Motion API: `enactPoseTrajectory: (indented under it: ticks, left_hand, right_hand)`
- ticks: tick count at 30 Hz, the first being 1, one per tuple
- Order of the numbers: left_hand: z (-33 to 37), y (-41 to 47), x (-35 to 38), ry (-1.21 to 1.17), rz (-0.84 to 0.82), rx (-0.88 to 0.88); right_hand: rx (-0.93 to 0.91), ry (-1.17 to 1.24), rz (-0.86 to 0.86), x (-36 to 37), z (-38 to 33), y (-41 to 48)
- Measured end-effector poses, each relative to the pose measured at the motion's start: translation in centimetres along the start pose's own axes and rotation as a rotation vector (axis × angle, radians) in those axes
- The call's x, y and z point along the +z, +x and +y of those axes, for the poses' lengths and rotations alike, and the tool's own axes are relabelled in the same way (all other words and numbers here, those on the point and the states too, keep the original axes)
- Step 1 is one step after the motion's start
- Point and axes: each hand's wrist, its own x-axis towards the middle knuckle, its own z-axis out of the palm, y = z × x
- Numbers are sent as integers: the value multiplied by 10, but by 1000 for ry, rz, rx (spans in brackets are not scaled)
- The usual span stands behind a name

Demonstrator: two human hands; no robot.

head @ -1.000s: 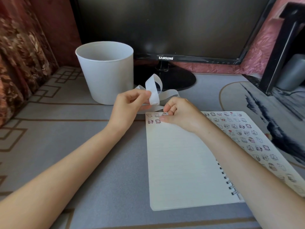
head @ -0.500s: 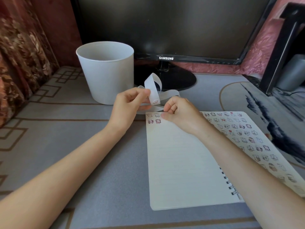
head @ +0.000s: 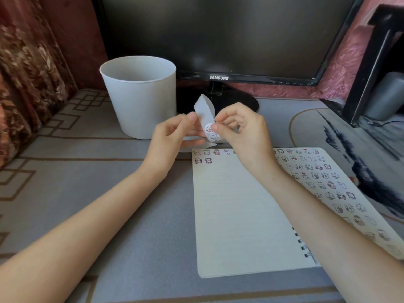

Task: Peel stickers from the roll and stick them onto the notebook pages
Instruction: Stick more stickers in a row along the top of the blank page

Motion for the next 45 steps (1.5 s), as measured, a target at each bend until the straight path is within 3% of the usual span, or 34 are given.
enactPoseTrajectory:
  ticks: [25, 34, 40, 45]
  left_hand:
    - [-1, -2, 1, 137, 8, 16]
    - [-2, 2, -3, 111, 69, -24]
    - [-4, 3, -3, 125, 88, -22]
    - [-4, 3, -2, 120, 107, -26]
  right_hand:
    - [-56, -264, -36, -2, 3, -2]
    - [-151, -286, -143, -6, 1, -1]
    - [117, -12, -209, -22, -16, 5]
    - [433, -107, -488, -36, -16, 5]
